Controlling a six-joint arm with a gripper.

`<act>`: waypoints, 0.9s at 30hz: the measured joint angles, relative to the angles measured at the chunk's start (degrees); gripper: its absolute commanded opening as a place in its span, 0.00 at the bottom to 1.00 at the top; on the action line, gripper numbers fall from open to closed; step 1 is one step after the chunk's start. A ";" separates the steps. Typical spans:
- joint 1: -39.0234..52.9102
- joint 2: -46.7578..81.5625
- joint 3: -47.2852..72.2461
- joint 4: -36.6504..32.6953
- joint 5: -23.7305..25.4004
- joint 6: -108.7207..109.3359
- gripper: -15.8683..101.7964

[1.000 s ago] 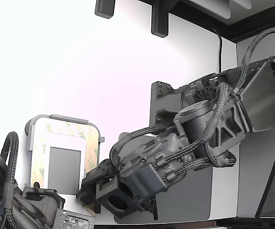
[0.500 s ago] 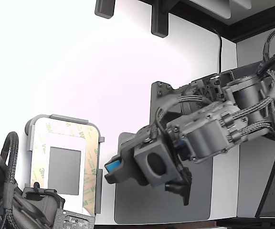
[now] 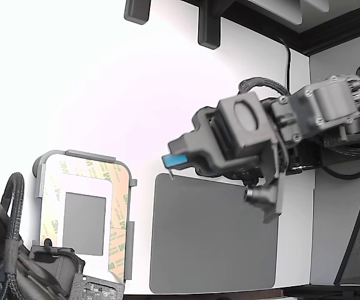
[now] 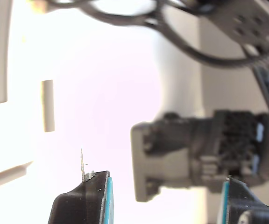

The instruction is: Peel off protective film from adhesive tape.

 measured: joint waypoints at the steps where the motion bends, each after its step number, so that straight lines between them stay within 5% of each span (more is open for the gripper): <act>1: -1.14 1.05 0.00 -1.93 1.41 4.13 0.98; 5: -2.20 5.63 -0.35 -4.83 11.07 25.22 0.98; 10: -8.53 12.22 3.60 3.78 19.69 56.07 0.98; 16: -10.55 12.74 8.17 16.35 18.11 78.57 0.98; 27: -10.63 12.74 10.99 16.52 14.15 78.75 0.98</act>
